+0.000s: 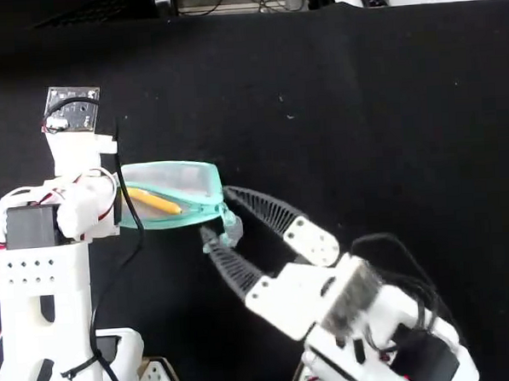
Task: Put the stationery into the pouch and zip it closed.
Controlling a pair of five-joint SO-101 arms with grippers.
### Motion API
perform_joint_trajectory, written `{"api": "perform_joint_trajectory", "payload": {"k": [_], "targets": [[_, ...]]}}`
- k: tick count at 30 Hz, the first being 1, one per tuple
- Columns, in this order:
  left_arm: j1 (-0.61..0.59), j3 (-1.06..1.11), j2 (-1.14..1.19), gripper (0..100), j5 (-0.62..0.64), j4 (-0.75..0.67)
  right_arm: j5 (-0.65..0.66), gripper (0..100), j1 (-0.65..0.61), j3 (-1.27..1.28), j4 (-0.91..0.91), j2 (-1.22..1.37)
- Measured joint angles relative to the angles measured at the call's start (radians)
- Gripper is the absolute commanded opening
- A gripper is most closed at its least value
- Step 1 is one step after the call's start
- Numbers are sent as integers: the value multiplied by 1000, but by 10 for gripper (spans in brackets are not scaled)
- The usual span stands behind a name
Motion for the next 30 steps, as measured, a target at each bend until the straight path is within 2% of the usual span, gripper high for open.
{"api": "perform_joint_trajectory", "payload": {"k": [5, 9, 15, 20, 23, 30], "targets": [[0, 0, 0, 30, 0, 0, 0, 149, 160, 199, 26, 2], [0, 0, 0, 30, 0, 0, 44, 155, 170, 344, 6, -6], [0, 6, 0, 30, -2, 0, 81, 289, 175, 457, -115, -6], [0, 9, 0, 30, -2, 0, 81, 293, 175, 476, -129, -6], [0, 11, 0, 30, -2, 0, 81, 293, 175, 454, -60, -6], [0, 9, 0, 31, -2, 2, 84, 296, 175, 270, 238, -3]]}}
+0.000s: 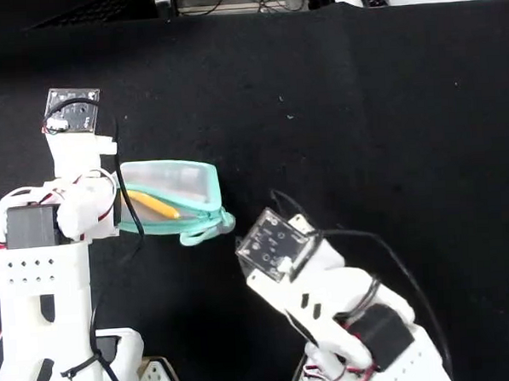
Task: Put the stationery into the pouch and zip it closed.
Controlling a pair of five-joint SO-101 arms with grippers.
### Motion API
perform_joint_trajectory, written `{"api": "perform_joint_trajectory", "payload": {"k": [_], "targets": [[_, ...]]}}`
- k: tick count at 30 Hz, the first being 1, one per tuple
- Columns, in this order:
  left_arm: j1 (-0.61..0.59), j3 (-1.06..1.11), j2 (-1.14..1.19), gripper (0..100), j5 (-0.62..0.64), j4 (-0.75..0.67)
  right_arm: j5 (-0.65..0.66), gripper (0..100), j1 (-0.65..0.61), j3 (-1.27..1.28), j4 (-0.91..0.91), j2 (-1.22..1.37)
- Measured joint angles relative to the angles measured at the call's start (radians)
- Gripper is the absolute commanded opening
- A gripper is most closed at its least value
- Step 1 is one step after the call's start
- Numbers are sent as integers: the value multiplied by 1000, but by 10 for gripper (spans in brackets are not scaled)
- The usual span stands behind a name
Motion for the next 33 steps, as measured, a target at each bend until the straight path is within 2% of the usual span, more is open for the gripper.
{"api": "perform_joint_trajectory", "payload": {"k": [3, 6, 10, 17, 23, 25, 28, 30, 33], "targets": [[0, 0, 0, 31, 0, 0, -2, 294, -21, -9, 28, 0], [0, 0, 0, 31, 0, 0, -2, 294, -101, 5, 21, 0], [0, 0, 0, 30, 0, 0, -87, 294, -186, 91, -100, 0], [0, 0, 0, 30, 0, 0, -126, 293, -178, 261, -353, 9], [0, 0, 0, 30, 0, 0, -126, 289, -133, 275, -402, 9], [0, 0, 0, 30, 0, 0, -126, 230, -135, 273, -402, 9], [0, 0, 0, 30, 0, 0, -126, 15, -135, 233, -402, 11], [0, 0, 0, 30, 0, 0, -126, 37, -133, 218, -402, 11], [-6, 3, 0, 30, 0, 0, -124, 15, -121, 193, -397, 11]]}}
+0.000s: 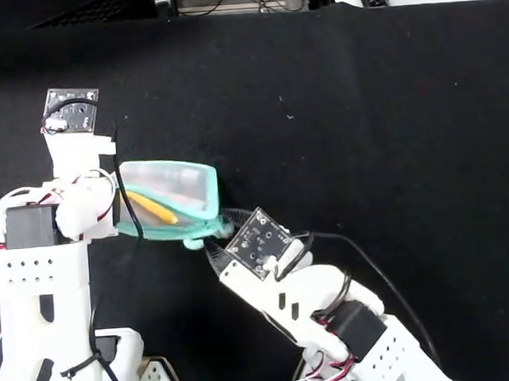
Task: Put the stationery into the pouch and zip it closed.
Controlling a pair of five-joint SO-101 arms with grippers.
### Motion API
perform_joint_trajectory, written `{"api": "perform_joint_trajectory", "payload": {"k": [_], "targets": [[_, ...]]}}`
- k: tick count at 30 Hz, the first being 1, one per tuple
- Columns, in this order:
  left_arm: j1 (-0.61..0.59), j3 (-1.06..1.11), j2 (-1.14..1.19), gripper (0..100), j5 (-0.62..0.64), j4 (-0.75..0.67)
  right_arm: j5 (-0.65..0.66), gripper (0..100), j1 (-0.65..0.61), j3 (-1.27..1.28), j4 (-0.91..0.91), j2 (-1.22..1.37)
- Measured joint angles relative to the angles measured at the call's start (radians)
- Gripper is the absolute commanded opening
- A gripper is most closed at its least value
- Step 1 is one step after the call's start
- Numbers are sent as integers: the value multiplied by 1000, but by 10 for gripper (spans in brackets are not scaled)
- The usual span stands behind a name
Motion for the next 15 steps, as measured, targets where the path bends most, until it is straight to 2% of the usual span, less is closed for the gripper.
{"api": "perform_joint_trajectory", "payload": {"k": [5, 11, 15], "targets": [[-2, -3, 0, 30, 0, -2, 5, 11, 2, -104, 98, 2], [-2, 2, 0, 30, 0, 5, 161, 11, 0, -172, 181, 0], [-2, 2, 0, 30, 0, 6, 198, 11, 0, -173, 193, 0]]}}
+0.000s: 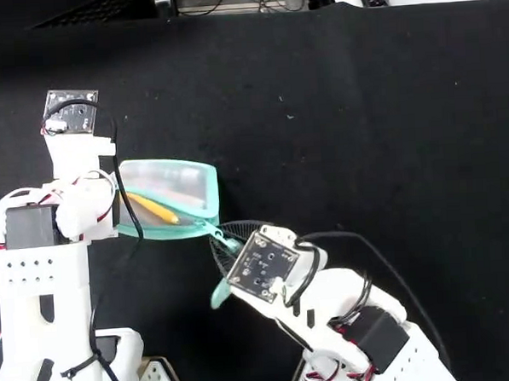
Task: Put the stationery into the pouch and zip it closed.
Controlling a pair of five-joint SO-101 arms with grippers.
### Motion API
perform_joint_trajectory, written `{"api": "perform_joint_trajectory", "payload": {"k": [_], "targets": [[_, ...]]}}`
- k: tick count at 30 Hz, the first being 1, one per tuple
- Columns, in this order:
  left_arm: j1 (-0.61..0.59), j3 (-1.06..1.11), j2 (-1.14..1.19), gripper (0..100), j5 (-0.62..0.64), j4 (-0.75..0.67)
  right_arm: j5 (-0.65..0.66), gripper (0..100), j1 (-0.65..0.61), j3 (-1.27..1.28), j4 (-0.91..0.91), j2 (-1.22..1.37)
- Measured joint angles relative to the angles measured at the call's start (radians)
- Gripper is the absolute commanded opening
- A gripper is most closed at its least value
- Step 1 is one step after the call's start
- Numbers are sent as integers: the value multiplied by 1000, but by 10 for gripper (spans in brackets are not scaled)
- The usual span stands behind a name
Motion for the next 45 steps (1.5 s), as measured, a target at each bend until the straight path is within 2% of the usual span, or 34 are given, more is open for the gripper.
{"api": "perform_joint_trajectory", "payload": {"k": [5, 10, 15, 21, 24, 26, 29, 35, 39, 45], "targets": [[0, 2, 0, 30, 0, 0, 6, 25, 0, 49, -46, -12], [0, 5, 5, 30, -2, -8, 5, 137, -6, 123, -75, -14], [0, 5, 3, 30, -2, -8, 6, 88, -5, 192, -83, -8], [0, 5, 3, 30, -2, -8, 6, 83, -2, 244, -149, 0], [0, 5, 3, 30, -2, -8, 6, 7, -2, 244, -158, 0], [0, 5, 3, 30, -2, -8, 6, 12, -2, 242, -158, 0], [0, 5, 3, 30, -2, -8, 8, 12, 6, 193, -153, 0], [0, -6, 6, 32, 2, -5, 8, 12, 104, -18, -120, 0], [6, -58, 3, 35, 6, 2, 9, 12, 115, -52, -118, 9], [6, -169, 9, 182, 6, 28, 9, 12, 117, -81, -146, 94]]}}
